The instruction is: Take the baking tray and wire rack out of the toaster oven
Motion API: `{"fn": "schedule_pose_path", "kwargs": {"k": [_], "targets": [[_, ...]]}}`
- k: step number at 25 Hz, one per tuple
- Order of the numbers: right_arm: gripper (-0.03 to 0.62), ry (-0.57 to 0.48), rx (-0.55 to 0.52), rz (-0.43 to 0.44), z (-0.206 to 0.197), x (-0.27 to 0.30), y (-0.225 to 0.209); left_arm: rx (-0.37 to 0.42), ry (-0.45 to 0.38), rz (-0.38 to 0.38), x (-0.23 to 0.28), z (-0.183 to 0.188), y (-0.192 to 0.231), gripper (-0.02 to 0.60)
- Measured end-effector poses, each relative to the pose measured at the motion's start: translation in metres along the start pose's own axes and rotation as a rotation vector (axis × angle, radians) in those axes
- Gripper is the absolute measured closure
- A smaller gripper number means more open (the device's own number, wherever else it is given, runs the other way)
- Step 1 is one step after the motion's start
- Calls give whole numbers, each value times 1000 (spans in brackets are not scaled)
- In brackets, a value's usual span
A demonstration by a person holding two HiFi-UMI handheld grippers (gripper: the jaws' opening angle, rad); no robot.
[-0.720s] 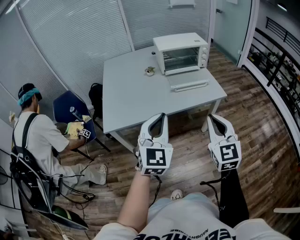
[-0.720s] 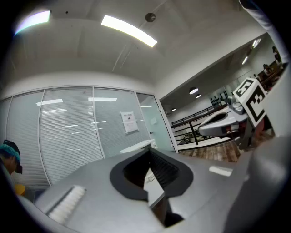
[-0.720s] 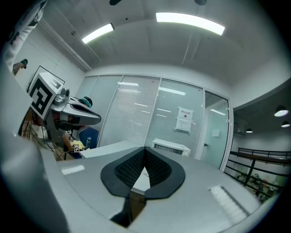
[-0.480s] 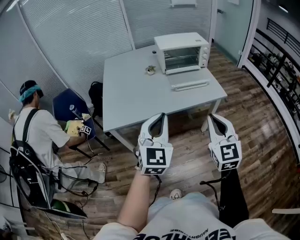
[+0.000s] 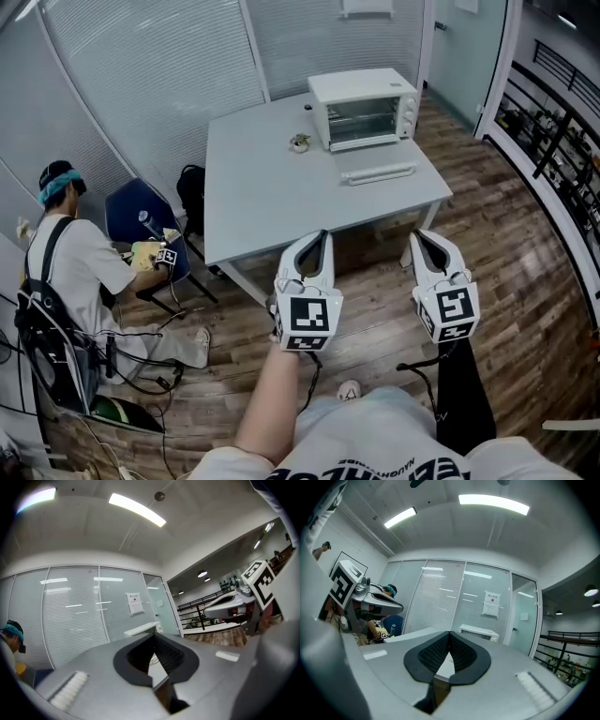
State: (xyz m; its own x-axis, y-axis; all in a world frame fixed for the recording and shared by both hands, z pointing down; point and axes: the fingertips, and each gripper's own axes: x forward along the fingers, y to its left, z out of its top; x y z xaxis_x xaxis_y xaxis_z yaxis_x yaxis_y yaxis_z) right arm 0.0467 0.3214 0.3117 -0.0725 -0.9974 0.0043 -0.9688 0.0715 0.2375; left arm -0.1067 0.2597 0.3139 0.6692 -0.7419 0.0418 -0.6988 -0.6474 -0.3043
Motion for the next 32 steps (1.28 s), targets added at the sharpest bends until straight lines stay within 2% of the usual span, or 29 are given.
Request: {"fn": "schedule_pose_path", "kwargs": {"k": [17,21,27,30,32], "targets": [[585,54,50,-27,-29,-4,-10,-102,-18,-13,10,-13,-11,522],[528,63,66,-31,-37,7,-20,-126,-18,-50,26,-16,-17,522],[519,72,66,-17,-41,37,-34,-145,-12,-65,58,-19,-10,517],[517,69,71,-14,-47,52,-43,-145,-8,-73,77,-22,-8,499],[517,72,72,-9,-52,66,-50,-149,-3,-71,92,-25,-5,450]]}}
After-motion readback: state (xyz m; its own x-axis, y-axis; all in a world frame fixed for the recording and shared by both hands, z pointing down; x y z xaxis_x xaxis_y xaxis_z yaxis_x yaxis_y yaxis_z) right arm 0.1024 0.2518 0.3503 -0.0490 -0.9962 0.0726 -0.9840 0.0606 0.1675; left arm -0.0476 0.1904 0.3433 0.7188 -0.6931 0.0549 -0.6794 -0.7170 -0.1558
